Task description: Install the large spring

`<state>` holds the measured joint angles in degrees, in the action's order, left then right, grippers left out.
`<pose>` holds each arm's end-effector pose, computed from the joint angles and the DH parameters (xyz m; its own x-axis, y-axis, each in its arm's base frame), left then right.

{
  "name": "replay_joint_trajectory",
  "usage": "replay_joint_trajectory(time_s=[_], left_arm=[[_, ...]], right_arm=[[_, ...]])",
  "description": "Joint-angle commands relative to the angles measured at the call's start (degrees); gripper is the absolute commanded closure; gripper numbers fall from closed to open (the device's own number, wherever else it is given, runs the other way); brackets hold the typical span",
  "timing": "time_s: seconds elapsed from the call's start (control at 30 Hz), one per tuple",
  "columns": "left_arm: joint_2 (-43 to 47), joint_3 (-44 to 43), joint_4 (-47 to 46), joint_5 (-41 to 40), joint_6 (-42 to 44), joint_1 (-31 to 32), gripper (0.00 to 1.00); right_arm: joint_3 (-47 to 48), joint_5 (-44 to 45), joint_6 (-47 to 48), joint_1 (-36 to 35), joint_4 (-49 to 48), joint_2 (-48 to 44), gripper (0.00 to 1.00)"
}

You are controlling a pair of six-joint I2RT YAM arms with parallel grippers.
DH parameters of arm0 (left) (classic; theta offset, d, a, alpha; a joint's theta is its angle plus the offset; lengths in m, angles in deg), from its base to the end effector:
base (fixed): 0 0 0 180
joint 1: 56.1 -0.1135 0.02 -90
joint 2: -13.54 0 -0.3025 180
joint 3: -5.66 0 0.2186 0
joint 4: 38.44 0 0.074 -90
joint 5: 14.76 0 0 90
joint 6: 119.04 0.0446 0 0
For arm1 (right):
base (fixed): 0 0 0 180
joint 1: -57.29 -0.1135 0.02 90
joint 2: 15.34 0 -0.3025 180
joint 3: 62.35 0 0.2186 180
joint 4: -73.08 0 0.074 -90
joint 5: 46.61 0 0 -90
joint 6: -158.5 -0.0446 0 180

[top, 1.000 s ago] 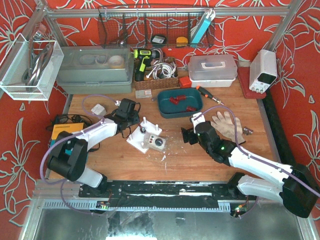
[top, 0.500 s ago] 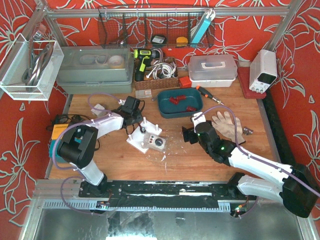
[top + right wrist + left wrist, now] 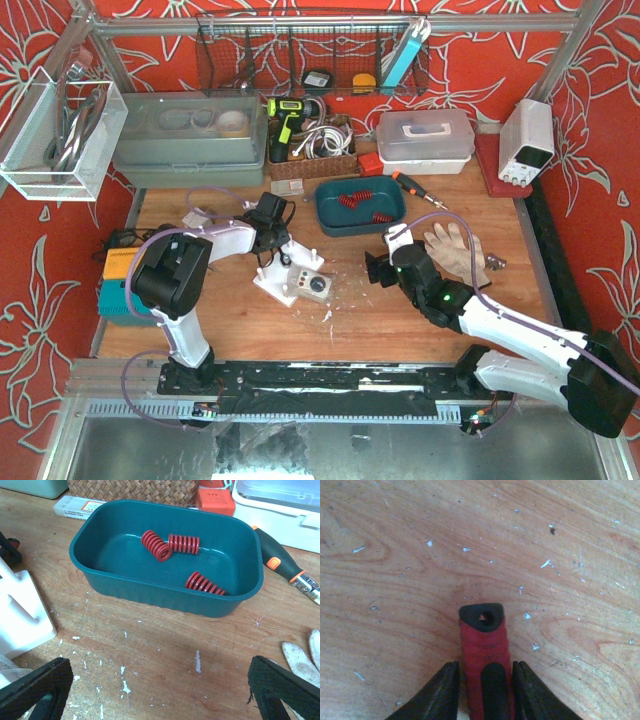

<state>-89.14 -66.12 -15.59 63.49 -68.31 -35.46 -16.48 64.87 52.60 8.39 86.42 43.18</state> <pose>0.3247 -0.1126 0.2015 -0.7314 -0.3867 -0.5617 -0.2978 0.9221 -0.2471 0.1301 0.1243 0.2730 -0.4099 -0.0821 -0.9084 -0.3874 0.9173 0.0919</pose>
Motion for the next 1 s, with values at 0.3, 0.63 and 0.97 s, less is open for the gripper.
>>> replay_joint_trajectory(time_s=[0.3,0.63,0.97], left_arm=[[1.85,-0.13,1.93,0.09,-0.3,-0.08,0.89],[8.91,0.0,0.76,-0.32,1.93,-0.08,1.0],[10.46,-5.9,-2.66,-2.7,13.69,-0.92,1.0]], right_arm=[[0.56,2.84,0.36,-0.74,0.63,1.67,0.03],[0.3,3.32,0.34,-0.74,0.72,1.03,0.04],[-0.14,3.85,0.26,-0.71,0.77,0.05,0.04]])
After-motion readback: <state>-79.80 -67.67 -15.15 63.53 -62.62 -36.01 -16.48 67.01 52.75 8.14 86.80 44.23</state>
